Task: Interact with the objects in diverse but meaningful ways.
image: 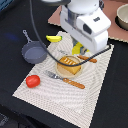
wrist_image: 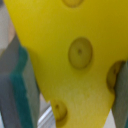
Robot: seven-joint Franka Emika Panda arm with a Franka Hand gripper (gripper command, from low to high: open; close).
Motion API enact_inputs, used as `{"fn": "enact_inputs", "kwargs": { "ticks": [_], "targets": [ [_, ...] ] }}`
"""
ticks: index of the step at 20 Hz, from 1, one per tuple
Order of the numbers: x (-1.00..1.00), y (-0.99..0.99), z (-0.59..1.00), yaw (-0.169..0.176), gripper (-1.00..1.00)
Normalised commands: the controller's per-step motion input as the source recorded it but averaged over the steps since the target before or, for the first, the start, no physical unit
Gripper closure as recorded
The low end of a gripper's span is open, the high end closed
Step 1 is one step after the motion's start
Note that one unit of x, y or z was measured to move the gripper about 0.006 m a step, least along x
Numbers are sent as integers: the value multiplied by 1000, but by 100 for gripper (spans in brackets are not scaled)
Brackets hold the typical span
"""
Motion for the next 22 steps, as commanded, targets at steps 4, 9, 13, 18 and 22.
{"fn": "enact_inputs", "kwargs": {
  "ticks": [4,9,13,18,22],
  "targets": [
    [0,-948,0,-48,100],
    [0,-940,0,-52,100],
    [109,-841,0,-42,100],
    [537,-402,9,-45,100],
    [612,-336,0,-52,100]
  ]
}}
